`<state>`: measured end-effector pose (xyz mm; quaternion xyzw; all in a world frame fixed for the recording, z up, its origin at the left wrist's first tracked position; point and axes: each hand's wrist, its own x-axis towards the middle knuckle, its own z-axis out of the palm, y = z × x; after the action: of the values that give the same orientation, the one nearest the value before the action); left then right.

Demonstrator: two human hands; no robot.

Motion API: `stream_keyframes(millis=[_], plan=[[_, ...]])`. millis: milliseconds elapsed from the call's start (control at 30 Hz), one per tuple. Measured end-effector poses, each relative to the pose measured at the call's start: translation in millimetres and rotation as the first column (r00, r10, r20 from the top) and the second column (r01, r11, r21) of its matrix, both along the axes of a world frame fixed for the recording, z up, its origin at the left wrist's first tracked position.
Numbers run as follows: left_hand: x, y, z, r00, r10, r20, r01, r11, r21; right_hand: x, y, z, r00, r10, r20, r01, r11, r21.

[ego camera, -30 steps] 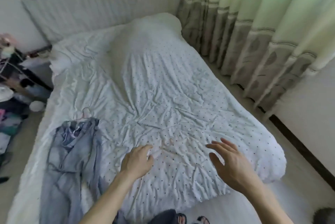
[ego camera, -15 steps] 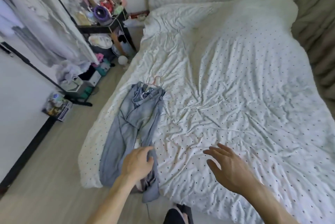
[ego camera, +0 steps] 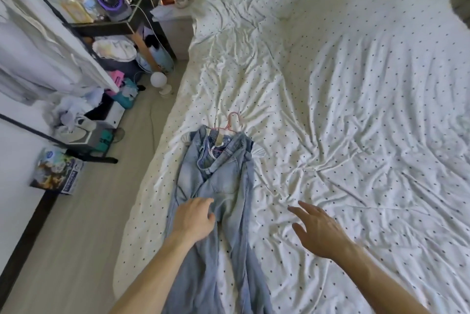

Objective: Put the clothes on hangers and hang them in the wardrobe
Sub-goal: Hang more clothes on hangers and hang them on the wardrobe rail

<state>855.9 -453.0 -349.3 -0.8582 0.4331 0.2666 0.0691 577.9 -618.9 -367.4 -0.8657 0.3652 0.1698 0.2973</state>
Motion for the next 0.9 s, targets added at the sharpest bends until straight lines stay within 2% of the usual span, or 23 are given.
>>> stream_keyframes(millis=[133, 233, 533, 733, 900], plan=[[89.0, -44.3, -49.9, 0.991, -0.124, 0.041, 0.119, 0.986, 0.113, 62.6, -19.8, -65.6, 0.994, -0.06, -0.097, 0.064, 0.997, 0.045], [145.8, -80.8, -88.7, 0.987, -0.155, 0.051, 0.146, 0.979, 0.145, 99.4, -28.2, -108.2, 0.975, -0.088, -0.205, 0.105, 0.992, 0.076], [267.3, -189.2, -209.9, 0.995, -0.077, 0.071, 0.072, 0.995, 0.064, 152.3, -35.8, -220.2, 0.931, -0.128, -0.343, 0.148, 0.989, 0.032], [297.6, -231.5, -258.2, 0.996, 0.028, 0.087, -0.031, 0.999, 0.031, 153.3, -33.4, -262.5, 0.913, -0.134, -0.386, 0.159, 0.987, 0.033], [275.1, -231.1, -277.9, 0.972, -0.001, 0.236, -0.017, 0.997, 0.075, 160.0, -42.8, -265.0, 0.881, -0.105, -0.462, 0.172, 0.979, 0.106]])
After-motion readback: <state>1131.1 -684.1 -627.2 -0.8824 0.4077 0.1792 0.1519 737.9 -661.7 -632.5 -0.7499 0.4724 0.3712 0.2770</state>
